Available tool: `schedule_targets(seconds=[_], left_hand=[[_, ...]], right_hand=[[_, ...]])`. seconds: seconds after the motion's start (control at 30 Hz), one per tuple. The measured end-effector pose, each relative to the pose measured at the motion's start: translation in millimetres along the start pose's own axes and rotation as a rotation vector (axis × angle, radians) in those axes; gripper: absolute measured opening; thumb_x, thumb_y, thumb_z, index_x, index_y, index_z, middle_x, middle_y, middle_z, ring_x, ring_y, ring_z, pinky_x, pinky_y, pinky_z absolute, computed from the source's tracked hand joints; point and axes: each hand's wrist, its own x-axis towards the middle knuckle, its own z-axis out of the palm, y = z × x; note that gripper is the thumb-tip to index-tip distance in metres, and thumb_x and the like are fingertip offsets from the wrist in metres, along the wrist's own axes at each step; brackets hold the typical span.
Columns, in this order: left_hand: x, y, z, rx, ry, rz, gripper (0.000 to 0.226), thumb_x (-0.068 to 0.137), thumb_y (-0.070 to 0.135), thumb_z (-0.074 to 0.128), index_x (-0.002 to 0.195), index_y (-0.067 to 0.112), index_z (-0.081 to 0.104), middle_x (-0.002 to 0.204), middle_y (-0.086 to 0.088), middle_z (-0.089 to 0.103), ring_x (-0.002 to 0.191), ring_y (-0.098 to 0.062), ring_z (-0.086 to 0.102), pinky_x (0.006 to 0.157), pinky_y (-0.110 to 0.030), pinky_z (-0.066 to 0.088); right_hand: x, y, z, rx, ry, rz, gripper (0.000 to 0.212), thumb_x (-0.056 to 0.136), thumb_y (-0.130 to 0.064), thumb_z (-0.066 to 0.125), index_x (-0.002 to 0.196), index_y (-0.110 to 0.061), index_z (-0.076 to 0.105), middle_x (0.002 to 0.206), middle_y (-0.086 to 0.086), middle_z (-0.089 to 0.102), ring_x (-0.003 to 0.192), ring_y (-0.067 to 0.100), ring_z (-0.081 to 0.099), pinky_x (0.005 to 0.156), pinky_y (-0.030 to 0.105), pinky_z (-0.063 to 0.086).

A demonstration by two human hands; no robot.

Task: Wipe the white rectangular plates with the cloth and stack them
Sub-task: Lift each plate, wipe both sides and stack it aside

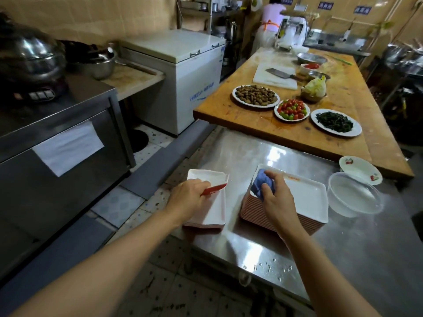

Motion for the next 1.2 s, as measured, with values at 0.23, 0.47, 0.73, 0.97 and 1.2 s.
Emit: schedule_targets(seconds=[0.23, 0.47, 0.73, 0.97, 1.2], left_hand=[[-15, -10, 40, 0.329, -0.214, 0.144, 0.024, 0.094, 0.012, 0.040, 0.113, 0.010, 0.055, 0.108, -0.009, 0.055, 0.103, -0.025, 0.048, 0.071, -0.034, 0.043], [-30, -22, 74, 0.382, -0.319, 0.098, 0.015, 0.092, 0.011, 0.045, 0.106, 0.011, 0.051, 0.112, -0.006, 0.051, 0.103, -0.022, 0.044, 0.060, -0.030, 0.029], [-17, -43, 91, 0.404, -0.400, 0.052, 0.031, 0.089, 0.027, 0.059, 0.114, 0.012, 0.047, 0.122, -0.003, 0.045, 0.112, -0.021, 0.041, 0.067, -0.033, 0.043], [-8, -47, 100, 0.362, -0.420, 0.017, 0.051, 0.088, 0.041, 0.060, 0.128, 0.014, 0.044, 0.133, -0.001, 0.039, 0.120, -0.020, 0.037, 0.072, -0.030, 0.040], [32, -15, 91, 0.093, -0.330, -0.175, 0.048, 0.091, 0.053, 0.047, 0.125, 0.020, 0.054, 0.124, 0.000, 0.054, 0.114, -0.020, 0.050, 0.082, -0.035, 0.043]], right_hand=[[-5, 15, 0, 0.012, -0.017, 0.034, 0.025, 0.098, -0.019, 0.045, 0.118, -0.033, 0.050, 0.087, -0.026, 0.054, 0.080, -0.010, 0.055, 0.069, 0.014, 0.040], [-9, 25, -4, 0.025, -0.024, 0.059, 0.026, 0.097, -0.016, 0.045, 0.120, -0.029, 0.050, 0.090, -0.021, 0.054, 0.083, -0.004, 0.054, 0.074, 0.022, 0.042], [-9, 32, -2, -0.011, -0.008, 0.098, 0.028, 0.097, -0.019, 0.045, 0.124, -0.026, 0.050, 0.105, -0.008, 0.058, 0.093, 0.010, 0.058, 0.080, 0.030, 0.046], [-7, 34, -3, -0.001, 0.001, 0.140, 0.022, 0.097, -0.020, 0.045, 0.117, -0.027, 0.050, 0.097, -0.013, 0.057, 0.087, 0.004, 0.056, 0.077, 0.031, 0.048], [-5, 33, -12, -0.020, 0.176, 0.134, 0.008, 0.097, -0.019, 0.046, 0.102, -0.020, 0.039, 0.080, -0.016, 0.052, 0.069, -0.010, 0.056, 0.053, 0.006, 0.040]])
